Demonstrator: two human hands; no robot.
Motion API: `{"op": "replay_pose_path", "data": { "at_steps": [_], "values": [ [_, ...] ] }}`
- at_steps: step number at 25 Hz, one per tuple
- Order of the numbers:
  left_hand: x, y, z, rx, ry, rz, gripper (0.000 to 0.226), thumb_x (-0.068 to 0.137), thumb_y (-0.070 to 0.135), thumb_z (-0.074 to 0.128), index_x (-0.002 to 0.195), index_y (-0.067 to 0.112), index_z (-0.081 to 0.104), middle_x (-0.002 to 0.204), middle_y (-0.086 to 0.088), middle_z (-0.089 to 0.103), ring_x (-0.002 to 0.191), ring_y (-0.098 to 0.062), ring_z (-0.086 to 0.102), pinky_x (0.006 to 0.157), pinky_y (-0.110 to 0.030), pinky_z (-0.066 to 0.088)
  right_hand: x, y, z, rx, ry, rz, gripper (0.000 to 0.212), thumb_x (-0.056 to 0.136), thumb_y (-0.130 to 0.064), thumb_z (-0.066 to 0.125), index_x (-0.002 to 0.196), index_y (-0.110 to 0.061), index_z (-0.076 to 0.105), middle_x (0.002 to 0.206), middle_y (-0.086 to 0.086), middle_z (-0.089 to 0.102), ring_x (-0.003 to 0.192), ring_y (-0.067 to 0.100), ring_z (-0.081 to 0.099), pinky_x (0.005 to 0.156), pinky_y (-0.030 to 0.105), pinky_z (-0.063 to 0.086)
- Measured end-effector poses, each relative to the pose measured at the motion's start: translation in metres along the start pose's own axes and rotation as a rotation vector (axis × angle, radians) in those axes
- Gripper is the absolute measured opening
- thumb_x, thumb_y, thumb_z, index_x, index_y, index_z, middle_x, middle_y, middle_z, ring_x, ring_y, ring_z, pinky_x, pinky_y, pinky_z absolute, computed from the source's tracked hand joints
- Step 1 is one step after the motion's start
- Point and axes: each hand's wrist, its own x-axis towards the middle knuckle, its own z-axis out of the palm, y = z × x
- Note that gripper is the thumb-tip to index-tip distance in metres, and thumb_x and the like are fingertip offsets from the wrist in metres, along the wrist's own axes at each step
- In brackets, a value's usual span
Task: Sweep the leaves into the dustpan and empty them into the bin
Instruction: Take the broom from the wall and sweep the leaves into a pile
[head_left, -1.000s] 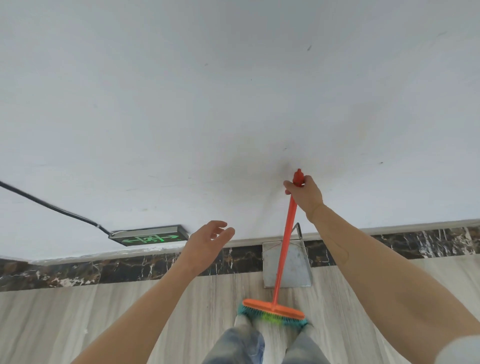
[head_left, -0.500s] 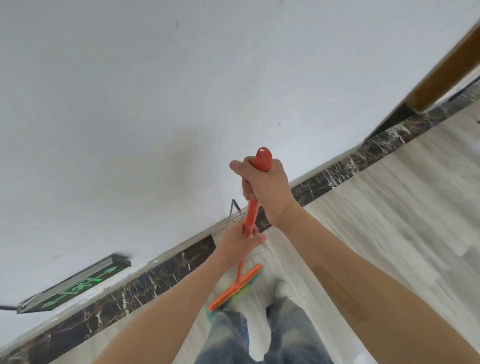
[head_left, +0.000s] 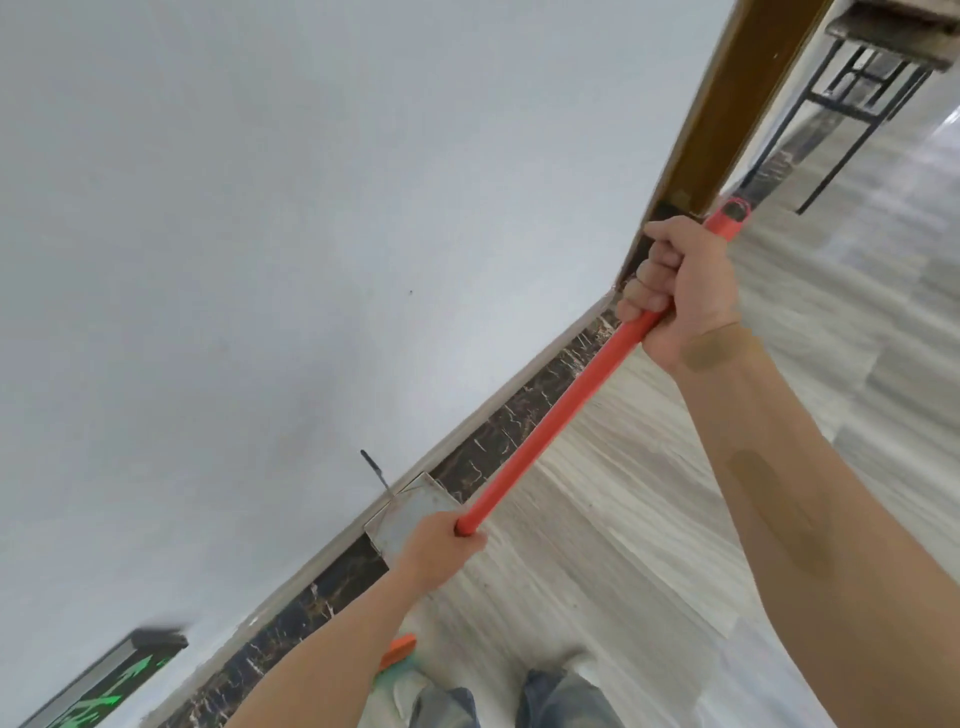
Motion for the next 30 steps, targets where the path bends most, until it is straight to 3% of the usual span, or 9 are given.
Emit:
{"op": "replay_pose_path", "data": {
  "at_steps": [3, 7, 15, 21, 24, 30],
  "values": [
    [-0.003, 0.032, 0.035, 0.052, 0.046, -0.059, 0.041, 0.085, 0.025, 0.057, 0.052, 0.022, 0.032, 0.041, 0.008, 0.032, 0.039, -0.006, 0.03, 0.042, -0.018, 0.026, 0.018, -0.033, -0.077, 0.083, 0.148, -0.011, 0.041, 0.084, -0.018, 0.057, 0.054, -0.024, 0.03, 0.05, -0.007, 0.018, 0.043, 0.013, 0.018, 0.046, 0.022, 0.027],
    [0.003, 0.11, 0.101, 0.058, 0.009, -0.022, 0.038, 0.081, 0.025, 0.055, 0.051, 0.021, 0.032, 0.04, 0.007, 0.032, 0.042, -0.011, 0.03, 0.044, -0.027, 0.028, 0.031, -0.06, -0.172, 0.149, 0.315, -0.051, 0.034, 0.084, -0.016, 0.06, 0.058, -0.022, 0.039, 0.047, -0.007, 0.033, 0.039, 0.011, 0.03, 0.044, 0.023, 0.032],
    [0.026, 0.216, 0.189, 0.292, -0.026, 0.146, 0.039, 0.086, 0.026, 0.06, 0.05, 0.018, 0.048, 0.042, 0.006, 0.044, 0.041, -0.006, 0.041, 0.043, -0.019, 0.033, 0.023, -0.102, -0.315, 0.319, 0.445, -0.096, 0.037, 0.083, -0.019, 0.06, 0.055, -0.022, 0.035, 0.045, -0.006, 0.028, 0.037, 0.011, 0.026, 0.042, 0.024, 0.027],
    [0.056, 0.297, 0.248, 0.426, -0.114, 0.3, 0.035, 0.084, 0.025, 0.059, 0.051, 0.019, 0.051, 0.047, 0.004, 0.051, 0.045, -0.012, 0.048, 0.046, -0.025, 0.034, 0.018, -0.141, -0.42, 0.441, 0.568, -0.19, 0.04, 0.083, -0.021, 0.062, 0.055, -0.023, 0.033, 0.047, -0.006, 0.026, 0.039, 0.012, 0.026, 0.045, 0.026, 0.029],
    [0.087, 0.352, 0.289, 0.46, -0.197, 0.386, 0.034, 0.082, 0.029, 0.059, 0.051, 0.015, 0.055, 0.044, 0.004, 0.047, 0.048, -0.023, 0.055, 0.047, -0.029, 0.034, 0.028, -0.176, -0.468, 0.448, 0.647, -0.273, 0.041, 0.083, -0.02, 0.06, 0.055, -0.024, 0.029, 0.05, -0.006, 0.022, 0.042, 0.012, 0.021, 0.044, 0.024, 0.026],
    [0.165, 0.467, 0.367, 0.495, -0.307, 0.501, 0.041, 0.086, 0.029, 0.056, 0.048, 0.02, 0.044, 0.044, 0.006, 0.045, 0.042, -0.015, 0.04, 0.044, -0.027, 0.03, 0.09, -0.25, -0.549, 0.422, 0.768, -0.361, 0.042, 0.082, -0.019, 0.058, 0.055, -0.024, 0.027, 0.051, -0.005, 0.019, 0.045, 0.013, 0.018, 0.044, 0.025, 0.027]
  ]
}}
